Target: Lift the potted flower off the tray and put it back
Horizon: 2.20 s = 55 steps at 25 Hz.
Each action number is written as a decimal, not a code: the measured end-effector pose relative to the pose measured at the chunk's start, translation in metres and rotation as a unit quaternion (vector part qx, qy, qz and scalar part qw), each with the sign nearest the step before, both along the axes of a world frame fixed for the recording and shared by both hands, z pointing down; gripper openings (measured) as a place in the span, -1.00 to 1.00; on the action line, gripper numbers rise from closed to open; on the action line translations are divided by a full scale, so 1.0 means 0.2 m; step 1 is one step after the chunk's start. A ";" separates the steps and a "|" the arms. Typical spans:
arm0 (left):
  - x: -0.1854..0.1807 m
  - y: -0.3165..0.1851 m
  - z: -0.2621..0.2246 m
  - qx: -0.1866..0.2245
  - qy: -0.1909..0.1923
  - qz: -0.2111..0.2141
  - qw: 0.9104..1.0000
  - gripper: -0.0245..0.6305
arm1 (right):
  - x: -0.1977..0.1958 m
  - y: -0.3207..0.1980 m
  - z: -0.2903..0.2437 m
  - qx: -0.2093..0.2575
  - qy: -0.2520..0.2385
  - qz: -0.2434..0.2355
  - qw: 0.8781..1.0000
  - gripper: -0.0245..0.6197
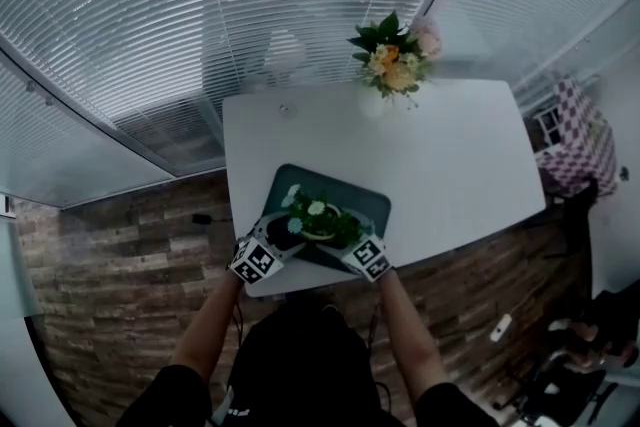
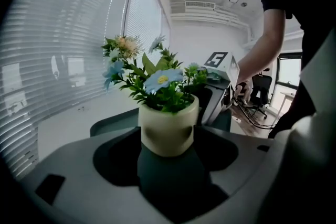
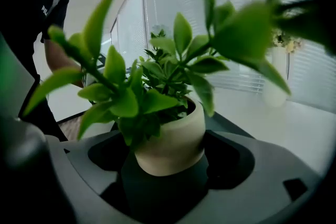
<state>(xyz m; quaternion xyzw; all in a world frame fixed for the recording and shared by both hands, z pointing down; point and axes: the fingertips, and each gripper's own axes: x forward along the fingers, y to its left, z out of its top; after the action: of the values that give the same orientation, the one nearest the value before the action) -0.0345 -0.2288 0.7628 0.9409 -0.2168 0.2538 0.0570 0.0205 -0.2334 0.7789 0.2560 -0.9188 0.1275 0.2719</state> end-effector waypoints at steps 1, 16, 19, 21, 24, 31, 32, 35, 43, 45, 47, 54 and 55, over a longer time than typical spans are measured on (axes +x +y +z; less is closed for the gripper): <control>0.00 0.00 0.00 0.001 0.001 0.000 1.000 -0.04 | 0.00 0.00 0.00 0.000 0.000 0.000 1.000 0.34; 0.03 -0.01 -0.01 0.003 0.014 -0.001 1.000 -0.04 | 0.00 -0.02 0.00 -0.003 -0.003 0.009 1.000 0.33; 0.03 -0.01 0.00 0.005 0.015 -0.001 1.000 -0.04 | 0.00 -0.01 0.01 -0.003 -0.001 0.009 1.000 0.33; 0.04 0.00 0.00 0.004 0.015 0.000 1.000 -0.04 | 0.00 0.00 0.01 -0.001 0.003 0.010 1.000 0.33; 0.04 0.01 -0.01 0.007 0.015 0.002 1.000 -0.04 | 0.00 0.02 -0.01 0.006 0.002 0.011 1.000 0.33; 0.06 0.07 -0.12 0.028 0.024 0.006 0.999 -0.04 | 0.01 0.07 -0.17 0.032 -0.006 0.011 0.999 0.33; 0.06 0.08 -0.15 0.032 0.026 0.008 0.999 -0.04 | 0.02 0.08 -0.19 0.036 -0.010 0.012 0.999 0.33; 0.07 0.08 -0.24 0.040 0.031 0.009 0.999 -0.04 | 0.03 0.09 -0.28 0.051 -0.016 0.014 0.998 0.33; 0.09 0.16 -0.45 0.065 0.032 0.015 0.997 -0.04 | 0.04 0.16 -0.50 0.091 -0.034 0.022 0.995 0.33; 0.09 0.18 -0.51 0.070 0.034 0.016 0.997 -0.04 | 0.05 0.18 -0.55 0.103 -0.039 0.020 0.994 0.33; 0.08 0.21 -0.57 0.072 0.031 0.015 0.997 -0.04 | 0.04 0.21 -0.59 0.110 -0.041 0.017 0.993 0.33; 0.06 0.31 -0.71 0.081 0.028 0.015 0.996 -0.04 | 0.02 0.32 -0.73 0.123 -0.071 0.020 0.990 0.33; 0.06 0.32 -0.73 0.084 0.029 0.015 0.996 -0.04 | 0.02 0.33 -0.75 0.125 -0.076 0.021 0.989 0.33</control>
<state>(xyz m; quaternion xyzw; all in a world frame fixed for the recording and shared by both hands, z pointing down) -0.0232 -0.1639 0.6164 0.9524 -0.2214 0.2085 -0.0198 0.0238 -0.1671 0.6298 0.2963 -0.9402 0.0368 0.1642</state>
